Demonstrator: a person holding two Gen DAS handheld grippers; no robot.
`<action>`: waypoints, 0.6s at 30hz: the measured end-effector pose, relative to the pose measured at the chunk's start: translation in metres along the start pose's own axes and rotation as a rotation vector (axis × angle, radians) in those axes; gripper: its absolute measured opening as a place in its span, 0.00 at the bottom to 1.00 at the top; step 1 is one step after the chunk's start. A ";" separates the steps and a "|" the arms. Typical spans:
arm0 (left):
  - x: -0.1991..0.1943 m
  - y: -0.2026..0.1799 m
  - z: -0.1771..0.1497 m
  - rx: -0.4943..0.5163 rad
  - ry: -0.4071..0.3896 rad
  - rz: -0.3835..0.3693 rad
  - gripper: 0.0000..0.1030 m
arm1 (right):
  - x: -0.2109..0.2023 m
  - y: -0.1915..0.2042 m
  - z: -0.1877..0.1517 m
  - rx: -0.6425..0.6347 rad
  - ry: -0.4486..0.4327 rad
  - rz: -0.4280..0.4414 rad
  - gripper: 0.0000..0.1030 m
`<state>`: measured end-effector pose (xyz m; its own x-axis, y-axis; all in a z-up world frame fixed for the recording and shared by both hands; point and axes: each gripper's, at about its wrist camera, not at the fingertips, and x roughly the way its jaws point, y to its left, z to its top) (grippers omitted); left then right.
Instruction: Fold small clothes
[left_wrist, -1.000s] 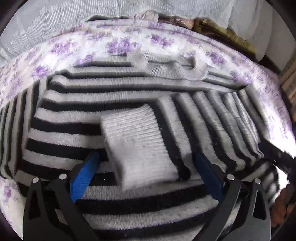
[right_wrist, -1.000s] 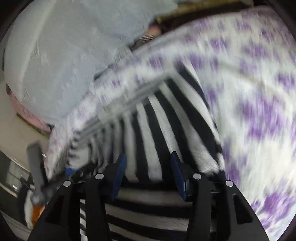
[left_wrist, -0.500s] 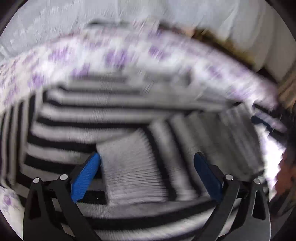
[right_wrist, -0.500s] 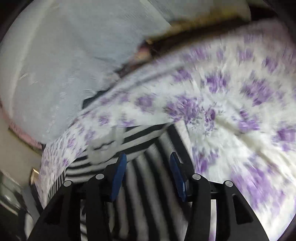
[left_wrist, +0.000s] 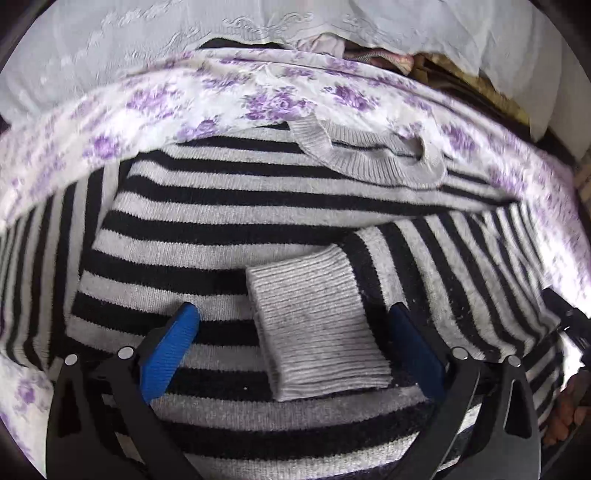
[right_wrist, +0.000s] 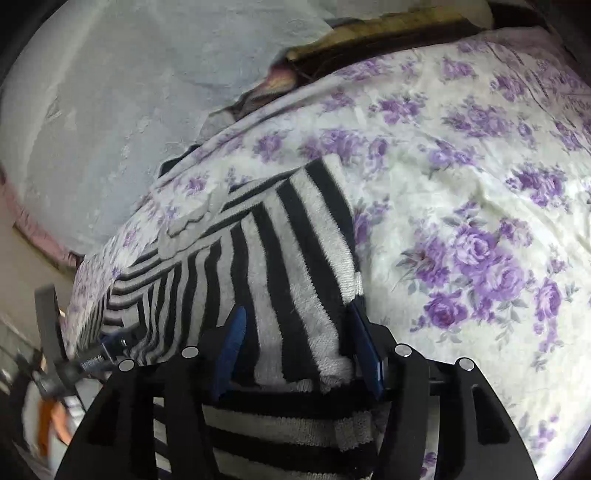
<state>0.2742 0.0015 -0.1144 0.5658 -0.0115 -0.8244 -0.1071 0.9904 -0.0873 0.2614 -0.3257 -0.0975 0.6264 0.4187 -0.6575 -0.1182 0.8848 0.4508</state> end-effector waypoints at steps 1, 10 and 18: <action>-0.003 0.001 -0.001 -0.002 -0.001 -0.003 0.96 | -0.008 -0.002 0.002 0.028 -0.020 -0.032 0.55; -0.079 0.109 -0.040 -0.234 -0.112 -0.039 0.96 | -0.051 -0.006 -0.039 0.051 -0.122 -0.014 0.95; -0.093 0.269 -0.082 -0.797 -0.158 -0.103 0.96 | -0.040 -0.004 -0.038 0.079 -0.089 -0.007 0.96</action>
<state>0.1255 0.2572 -0.1075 0.7065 -0.0183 -0.7074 -0.5639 0.5895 -0.5784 0.2074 -0.3382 -0.0960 0.6931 0.3894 -0.6066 -0.0543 0.8673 0.4948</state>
